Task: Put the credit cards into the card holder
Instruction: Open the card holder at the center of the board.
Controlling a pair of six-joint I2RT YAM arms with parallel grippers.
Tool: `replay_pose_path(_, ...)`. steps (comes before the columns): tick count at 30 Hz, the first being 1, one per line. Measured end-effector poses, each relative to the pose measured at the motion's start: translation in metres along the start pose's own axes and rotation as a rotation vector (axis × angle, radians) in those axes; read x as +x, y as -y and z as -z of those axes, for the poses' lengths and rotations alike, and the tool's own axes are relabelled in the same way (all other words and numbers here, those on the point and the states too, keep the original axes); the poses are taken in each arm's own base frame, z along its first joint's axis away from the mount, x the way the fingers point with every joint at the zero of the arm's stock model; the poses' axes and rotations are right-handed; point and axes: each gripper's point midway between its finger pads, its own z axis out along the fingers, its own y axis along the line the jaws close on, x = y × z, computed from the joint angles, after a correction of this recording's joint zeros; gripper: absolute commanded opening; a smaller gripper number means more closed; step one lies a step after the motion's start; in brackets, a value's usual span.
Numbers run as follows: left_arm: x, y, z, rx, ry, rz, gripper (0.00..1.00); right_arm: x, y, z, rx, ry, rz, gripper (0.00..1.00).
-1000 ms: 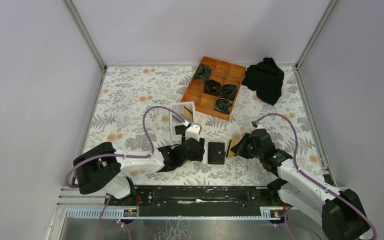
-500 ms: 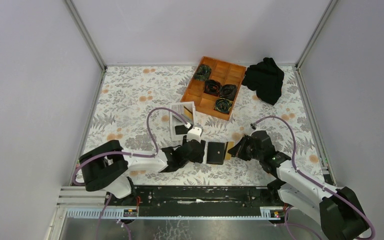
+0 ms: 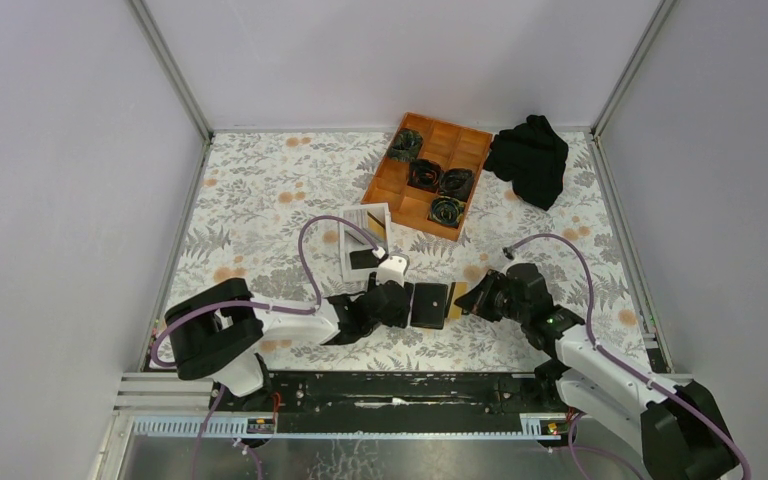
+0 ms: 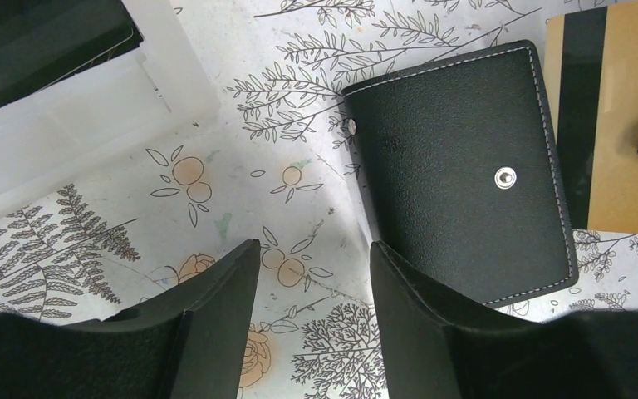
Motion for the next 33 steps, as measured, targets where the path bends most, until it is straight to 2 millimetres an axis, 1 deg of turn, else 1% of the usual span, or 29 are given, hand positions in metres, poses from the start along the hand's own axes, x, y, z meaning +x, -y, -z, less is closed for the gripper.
replay_pose_path(5, 0.0, 0.002, 0.0, 0.004, 0.0, -0.002, 0.58, -0.002, -0.003, 0.002, -0.012, 0.01, 0.002, 0.0)
replay_pose_path(11, -0.003, 0.005, 0.0, 0.009, 0.006, 0.001, 0.58, 0.0, -0.004, 0.002, -0.018, -0.004, 0.0, 0.0)
replay_pose_path(21, -0.003, 0.009, -0.001, 0.013, 0.004, -0.003, 0.57, 0.003, -0.003, 0.0, -0.019, -0.017, -0.012, 0.0)
replay_pose_path(28, -0.003, 0.009, -0.001, 0.014, 0.005, -0.003, 0.57, 0.011, 0.003, -0.001, -0.012, -0.041, -0.017, 0.0)
replay_pose_path(33, -0.003, 0.009, -0.002, 0.013, 0.005, -0.003, 0.57, 0.011, 0.003, 0.0, -0.015, -0.037, -0.012, 0.0)
